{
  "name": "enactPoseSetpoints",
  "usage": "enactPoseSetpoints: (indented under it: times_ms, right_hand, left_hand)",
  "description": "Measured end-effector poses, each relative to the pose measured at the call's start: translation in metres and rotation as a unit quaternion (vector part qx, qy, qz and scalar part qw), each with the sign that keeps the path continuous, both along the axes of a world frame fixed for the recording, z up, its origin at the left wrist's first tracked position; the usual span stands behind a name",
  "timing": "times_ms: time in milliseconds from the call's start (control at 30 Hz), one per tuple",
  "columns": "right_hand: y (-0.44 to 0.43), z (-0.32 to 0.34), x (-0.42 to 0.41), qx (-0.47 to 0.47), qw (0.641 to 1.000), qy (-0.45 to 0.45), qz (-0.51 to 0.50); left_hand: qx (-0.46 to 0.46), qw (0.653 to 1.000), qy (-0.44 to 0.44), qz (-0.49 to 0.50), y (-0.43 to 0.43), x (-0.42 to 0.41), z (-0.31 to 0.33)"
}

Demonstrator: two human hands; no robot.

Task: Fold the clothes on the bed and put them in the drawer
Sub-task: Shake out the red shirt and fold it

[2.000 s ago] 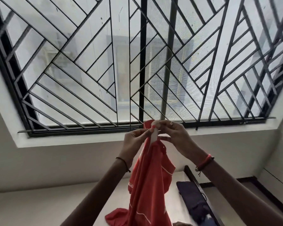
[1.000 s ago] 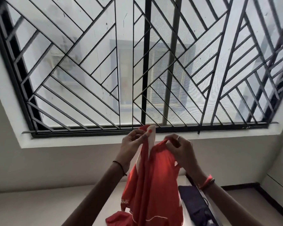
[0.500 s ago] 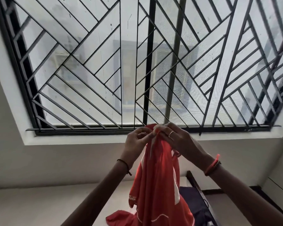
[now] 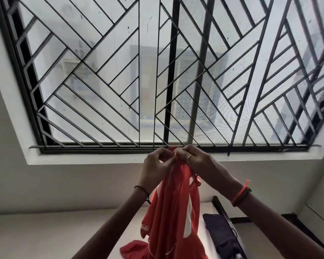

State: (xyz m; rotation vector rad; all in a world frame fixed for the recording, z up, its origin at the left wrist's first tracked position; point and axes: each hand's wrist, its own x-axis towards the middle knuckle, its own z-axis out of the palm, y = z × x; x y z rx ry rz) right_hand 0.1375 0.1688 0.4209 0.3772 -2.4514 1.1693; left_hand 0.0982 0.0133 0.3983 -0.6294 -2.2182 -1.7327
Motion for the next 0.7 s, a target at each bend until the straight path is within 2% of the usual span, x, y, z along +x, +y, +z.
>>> enactPoseSetpoints:
  times_ms: [167, 200, 267, 400, 500, 700]
  right_hand:
    - [0.000, -0.002, -0.005, 0.073, 0.994, 0.085, -0.008]
    - [0.001, -0.003, -0.006, 0.103, 0.989, 0.109, 0.012]
    - [-0.001, -0.001, -0.005, 0.120, 0.987, 0.098, 0.045]
    - [0.005, 0.003, -0.009, 0.135, 0.979, 0.151, 0.027]
    - [0.009, 0.003, -0.015, 0.115, 0.983, 0.139, 0.026]
    - [0.014, -0.001, -0.020, 0.018, 0.998, 0.043, 0.032]
  left_hand:
    - [0.083, 0.993, -0.043, -0.072, 0.003, 0.010, -0.002]
    - [0.078, 0.994, -0.033, -0.068, 0.003, 0.009, -0.003]
    - [0.057, 0.997, -0.005, -0.041, 0.003, 0.006, -0.007]
    - [0.009, 0.998, 0.056, 0.029, 0.003, -0.003, -0.016]
    - [0.009, 0.997, 0.072, 0.034, 0.001, -0.008, -0.018]
    - [-0.012, 0.994, 0.102, 0.042, 0.001, -0.009, -0.017]
